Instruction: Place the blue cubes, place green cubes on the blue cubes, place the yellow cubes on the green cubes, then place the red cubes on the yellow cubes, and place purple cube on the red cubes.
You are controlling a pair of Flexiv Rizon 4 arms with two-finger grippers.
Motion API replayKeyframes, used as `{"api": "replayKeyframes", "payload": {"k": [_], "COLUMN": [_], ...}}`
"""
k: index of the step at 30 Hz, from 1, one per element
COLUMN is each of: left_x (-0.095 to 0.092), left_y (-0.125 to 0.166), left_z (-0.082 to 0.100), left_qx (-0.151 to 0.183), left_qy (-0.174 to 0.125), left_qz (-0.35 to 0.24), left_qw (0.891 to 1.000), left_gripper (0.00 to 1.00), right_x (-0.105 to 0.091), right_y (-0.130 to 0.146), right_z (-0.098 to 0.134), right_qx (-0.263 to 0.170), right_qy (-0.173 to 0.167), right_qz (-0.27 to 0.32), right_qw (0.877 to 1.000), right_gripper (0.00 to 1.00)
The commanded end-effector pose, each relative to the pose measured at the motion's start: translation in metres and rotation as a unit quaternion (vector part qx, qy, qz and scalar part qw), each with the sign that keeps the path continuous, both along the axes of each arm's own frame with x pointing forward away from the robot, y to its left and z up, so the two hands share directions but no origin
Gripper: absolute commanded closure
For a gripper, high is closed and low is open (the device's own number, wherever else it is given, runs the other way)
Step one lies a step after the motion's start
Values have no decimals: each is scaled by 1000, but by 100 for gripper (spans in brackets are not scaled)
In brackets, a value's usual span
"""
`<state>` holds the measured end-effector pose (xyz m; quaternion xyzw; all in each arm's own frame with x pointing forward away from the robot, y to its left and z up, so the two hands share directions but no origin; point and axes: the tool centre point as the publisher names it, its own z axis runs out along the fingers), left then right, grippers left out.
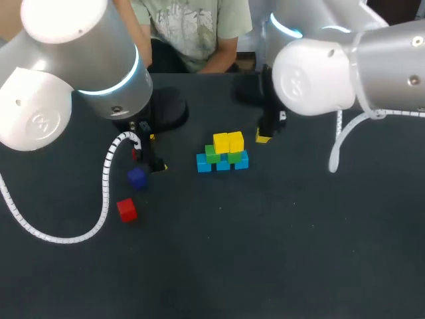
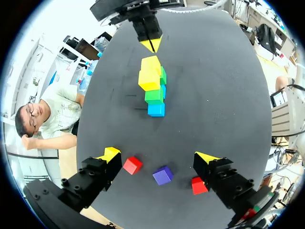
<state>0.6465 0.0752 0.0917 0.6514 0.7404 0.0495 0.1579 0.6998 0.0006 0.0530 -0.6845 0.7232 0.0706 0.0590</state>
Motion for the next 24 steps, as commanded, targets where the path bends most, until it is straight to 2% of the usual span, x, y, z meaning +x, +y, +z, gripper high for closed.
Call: {"api": "replayKeyframes", "payload": {"k": [1,7,9,12,14,16,19,24], "left_x": [1,1,1,1,1,1,1,1], "left_y": [1,1,1,1,1,1,1,1], "left_z": [0,0,0,0,0,0,0,0], "left_qx": [-2,-2,-2,-2,-2,-2,-2,-2], "left_qy": [1,1,1,1,1,1,1,1], "left_qz": [-2,-2,-2,-2,-2,-2,-2,-2], "left_qw": [1000,1000,1000,1000,1000,1000,1000,1000], "left_gripper": [0,0,0,0,0,0,0,0], "right_x": [-1,1,0,-2,-3,-2,1,-1], "right_y": [-23,-41,-43,-49,-56,-65,-73,-74], "right_z": [4,13,17,21,23,21,16,21], "right_qx": [14,27,27,75,155,233,262,262], "right_qy": [-4,-9,-12,-17,-20,-18,-7,-13], "right_qz": [-9,-4,-4,3,19,30,26,41], "right_qw": [1000,1000,1000,997,988,972,965,964], "right_gripper": [100,95,100,100,100,100,100,100]}}
